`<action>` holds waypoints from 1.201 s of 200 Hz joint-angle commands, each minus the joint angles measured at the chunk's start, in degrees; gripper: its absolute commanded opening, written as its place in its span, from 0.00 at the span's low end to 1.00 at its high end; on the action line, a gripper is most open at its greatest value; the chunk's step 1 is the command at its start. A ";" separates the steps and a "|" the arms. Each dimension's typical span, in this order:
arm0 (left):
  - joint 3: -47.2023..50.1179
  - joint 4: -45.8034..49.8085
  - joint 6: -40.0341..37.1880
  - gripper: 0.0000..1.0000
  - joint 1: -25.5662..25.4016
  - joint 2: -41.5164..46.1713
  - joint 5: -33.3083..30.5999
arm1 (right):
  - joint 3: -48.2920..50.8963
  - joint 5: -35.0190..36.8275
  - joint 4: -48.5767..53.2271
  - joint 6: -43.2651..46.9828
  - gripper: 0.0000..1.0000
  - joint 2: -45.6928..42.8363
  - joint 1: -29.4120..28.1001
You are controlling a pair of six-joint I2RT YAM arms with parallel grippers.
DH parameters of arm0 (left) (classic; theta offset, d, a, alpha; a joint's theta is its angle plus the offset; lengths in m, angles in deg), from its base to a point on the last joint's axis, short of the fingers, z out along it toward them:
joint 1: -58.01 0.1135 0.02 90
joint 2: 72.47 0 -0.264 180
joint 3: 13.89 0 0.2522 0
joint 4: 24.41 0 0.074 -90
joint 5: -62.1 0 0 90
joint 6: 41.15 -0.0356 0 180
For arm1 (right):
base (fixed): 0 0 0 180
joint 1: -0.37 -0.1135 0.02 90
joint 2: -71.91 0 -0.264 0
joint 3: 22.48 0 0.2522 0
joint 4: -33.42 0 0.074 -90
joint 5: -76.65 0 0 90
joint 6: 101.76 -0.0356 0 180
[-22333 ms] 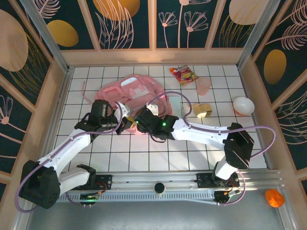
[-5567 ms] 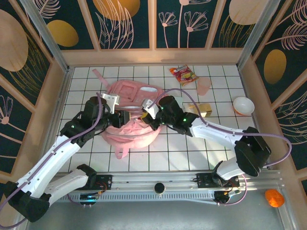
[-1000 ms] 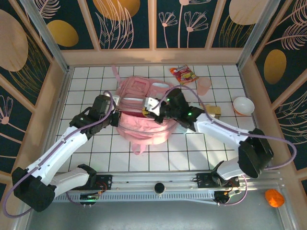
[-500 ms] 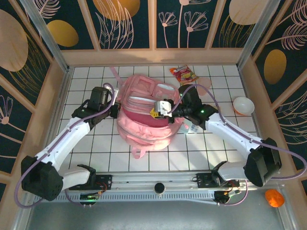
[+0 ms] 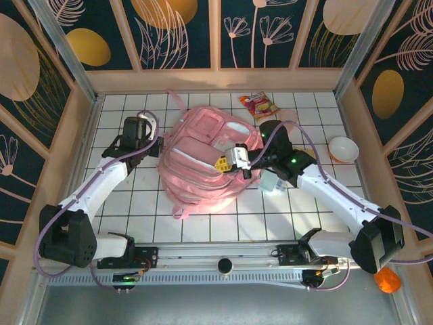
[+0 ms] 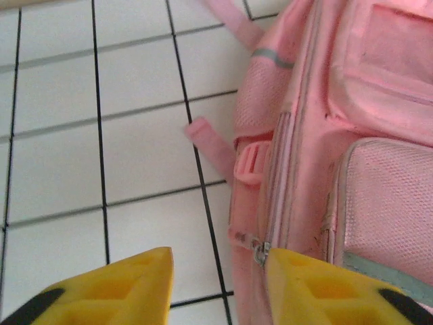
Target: Pack books, pencil case, and school supplies into a backpack
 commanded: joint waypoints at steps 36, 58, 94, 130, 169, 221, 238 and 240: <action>1.82 1.03 -35.09 0.66 -0.33 12.88 23.92 | 3.85 1.14 -9.33 -10.23 0.00 0.12 0.49; 9.01 0.55 -55.78 0.70 -0.93 18.31 30.09 | 7.92 2.29 -14.86 -15.80 0.04 -1.68 0.57; 12.67 -2.40 -67.96 0.75 -4.69 16.23 26.40 | 12.21 3.70 -19.26 -22.23 0.23 -3.74 0.58; 11.07 -4.94 -70.54 0.77 -8.08 10.45 25.57 | 15.53 5.18 -22.49 -25.99 0.31 -5.41 0.61; 8.67 -2.01 -73.56 0.78 -9.94 6.38 24.79 | 16.15 6.34 -22.26 -26.93 0.35 -6.48 0.60; 5.27 1.20 -75.86 0.79 -11.31 1.55 22.31 | 15.92 7.32 -21.50 -26.93 0.41 -6.88 0.57; 3.62 4.91 -76.21 0.79 -11.90 0.28 22.66 | 16.06 7.59 -21.36 -27.10 0.43 -7.37 0.57; 3.52 5.26 -76.15 0.79 -11.94 0.21 22.75 | 16.13 7.64 -21.37 -27.15 0.43 -7.39 0.57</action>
